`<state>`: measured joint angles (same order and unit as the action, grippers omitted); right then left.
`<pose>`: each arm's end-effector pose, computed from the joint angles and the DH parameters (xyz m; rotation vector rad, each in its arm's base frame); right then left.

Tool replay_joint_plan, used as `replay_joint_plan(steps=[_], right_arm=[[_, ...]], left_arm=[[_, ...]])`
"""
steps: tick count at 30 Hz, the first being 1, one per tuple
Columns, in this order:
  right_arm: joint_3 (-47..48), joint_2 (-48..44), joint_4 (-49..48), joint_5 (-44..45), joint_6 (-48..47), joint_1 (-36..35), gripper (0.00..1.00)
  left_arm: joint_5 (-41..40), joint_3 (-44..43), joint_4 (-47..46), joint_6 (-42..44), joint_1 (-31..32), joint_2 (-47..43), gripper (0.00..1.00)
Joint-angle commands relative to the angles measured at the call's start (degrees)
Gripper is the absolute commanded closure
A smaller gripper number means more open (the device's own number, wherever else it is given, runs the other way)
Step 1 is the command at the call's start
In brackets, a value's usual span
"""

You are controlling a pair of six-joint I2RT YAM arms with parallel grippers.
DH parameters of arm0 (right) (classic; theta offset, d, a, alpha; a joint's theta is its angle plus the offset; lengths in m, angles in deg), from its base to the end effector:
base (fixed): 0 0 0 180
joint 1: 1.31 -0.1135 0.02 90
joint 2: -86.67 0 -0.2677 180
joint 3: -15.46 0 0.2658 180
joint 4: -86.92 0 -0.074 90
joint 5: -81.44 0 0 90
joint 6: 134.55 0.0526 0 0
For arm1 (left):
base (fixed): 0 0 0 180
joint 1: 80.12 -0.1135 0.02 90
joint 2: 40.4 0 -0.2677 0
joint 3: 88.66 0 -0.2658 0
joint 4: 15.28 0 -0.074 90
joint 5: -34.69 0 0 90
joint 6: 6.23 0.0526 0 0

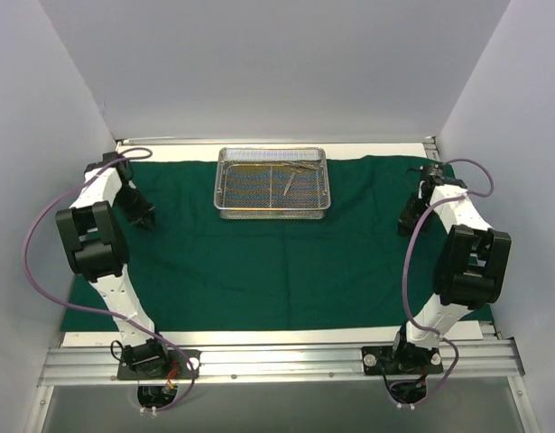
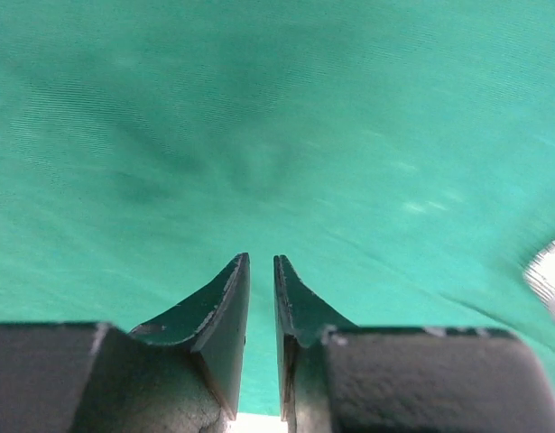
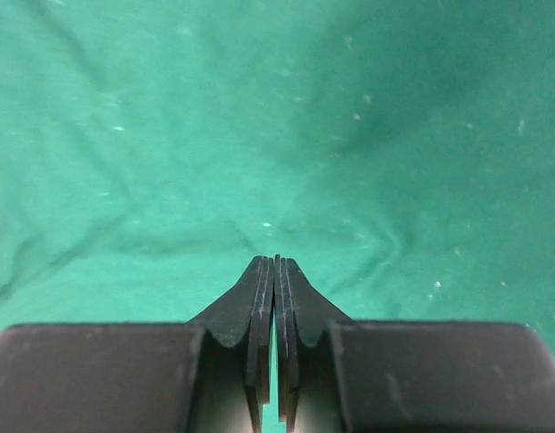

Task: Open and lay out the surgical kit
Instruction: Smooth out the surgical kit at the center of the board.

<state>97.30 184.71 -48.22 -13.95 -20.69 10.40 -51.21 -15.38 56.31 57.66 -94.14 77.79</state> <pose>0.3671 -0.0710 0.1938 0.7766 2.5260 0.1959 0.4106 0.0986 0.1711 -1.0320 2.8447 -0.1270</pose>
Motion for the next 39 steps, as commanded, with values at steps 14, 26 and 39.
replay_joint_plan(steps=[14, 26, 39], right_arm=[[-10.53, 2.7, 2.55, 9.08, -1.36, 5.87, 0.98], [5.21, 0.65, 6.77, -2.77, -2.85, -5.8, 0.92], [-12.8, 2.43, 0.53, -6.22, 2.42, -6.7, 1.0]], left_arm=[[3.64, 5.51, -2.37, 1.23, 3.65, 2.32, 0.81], [1.79, 3.14, 0.78, 3.7, 11.29, -7.89, 0.67], [3.73, -2.57, -1.16, 3.26, 9.98, 4.76, 0.68]])
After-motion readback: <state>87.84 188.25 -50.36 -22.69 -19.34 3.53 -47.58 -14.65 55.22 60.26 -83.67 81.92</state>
